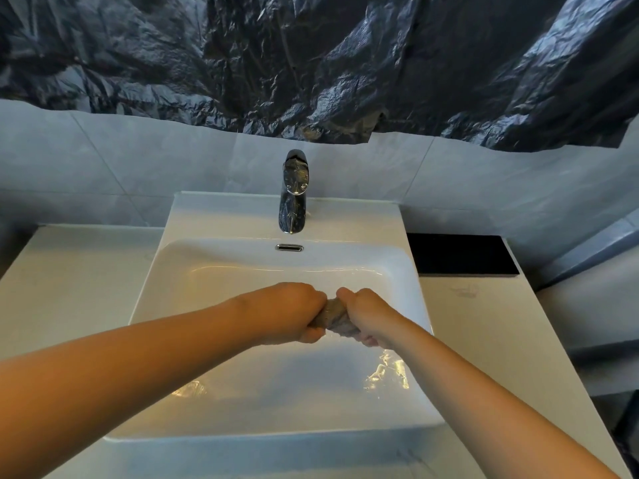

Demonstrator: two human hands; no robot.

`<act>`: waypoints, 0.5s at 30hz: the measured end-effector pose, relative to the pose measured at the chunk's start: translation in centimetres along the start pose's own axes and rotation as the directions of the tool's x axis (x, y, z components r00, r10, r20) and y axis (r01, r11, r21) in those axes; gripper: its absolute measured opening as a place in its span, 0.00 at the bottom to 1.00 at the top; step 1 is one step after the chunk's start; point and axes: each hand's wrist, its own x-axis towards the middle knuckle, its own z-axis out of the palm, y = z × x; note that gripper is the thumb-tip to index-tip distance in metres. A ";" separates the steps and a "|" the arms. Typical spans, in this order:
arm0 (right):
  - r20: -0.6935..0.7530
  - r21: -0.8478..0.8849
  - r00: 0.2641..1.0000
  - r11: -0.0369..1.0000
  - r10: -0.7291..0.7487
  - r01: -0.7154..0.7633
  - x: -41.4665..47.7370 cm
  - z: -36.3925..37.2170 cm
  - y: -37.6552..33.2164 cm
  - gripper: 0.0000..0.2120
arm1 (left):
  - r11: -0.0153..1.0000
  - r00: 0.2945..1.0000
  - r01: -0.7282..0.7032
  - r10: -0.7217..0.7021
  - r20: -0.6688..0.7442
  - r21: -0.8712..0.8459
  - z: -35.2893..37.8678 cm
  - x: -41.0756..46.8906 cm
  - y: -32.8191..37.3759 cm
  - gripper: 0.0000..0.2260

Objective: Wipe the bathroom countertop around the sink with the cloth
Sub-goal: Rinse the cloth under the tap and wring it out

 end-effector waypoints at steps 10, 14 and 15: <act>-0.141 -0.017 0.937 0.947 -0.319 0.320 -1.1 -2.0 -0.1 0.17 | 0.795 0.992 0.124 -0.097 0.078 -0.593 0.0 -0.6 -0.3 0.16; -0.267 -0.099 0.707 0.749 -0.654 0.655 -3.6 -2.0 2.2 0.24 | 0.147 0.951 0.292 0.063 0.303 -0.945 -0.4 -1.7 -0.8 0.16; -0.297 -0.172 0.626 0.685 -0.721 0.707 -3.7 -1.8 2.9 0.24 | 0.034 0.937 0.323 0.130 0.325 -0.946 -0.5 -1.8 -0.9 0.18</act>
